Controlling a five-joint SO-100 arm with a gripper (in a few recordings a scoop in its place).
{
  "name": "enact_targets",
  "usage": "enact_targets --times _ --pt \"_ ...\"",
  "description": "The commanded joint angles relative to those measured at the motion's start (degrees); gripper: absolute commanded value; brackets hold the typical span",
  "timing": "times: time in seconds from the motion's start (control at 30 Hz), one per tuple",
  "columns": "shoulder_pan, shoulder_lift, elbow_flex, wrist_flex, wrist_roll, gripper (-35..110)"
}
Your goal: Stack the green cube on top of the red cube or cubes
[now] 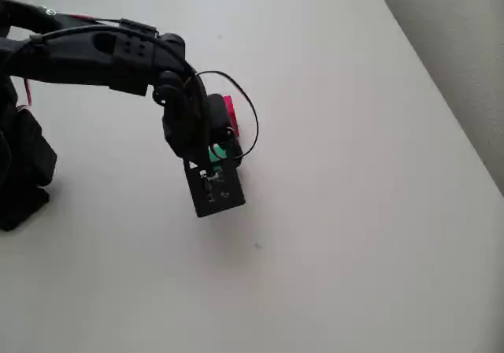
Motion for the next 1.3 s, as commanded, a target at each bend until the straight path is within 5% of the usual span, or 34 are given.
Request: enact_targets --times 0.0,0.53,1.27 --pt "-0.44 4.13 -5.19 3.34 0.53 1" --pt "-7.47 13.62 -16.26 19.16 3.34 0" --pt "-13.54 7.73 -20.13 19.51 7.03 0"
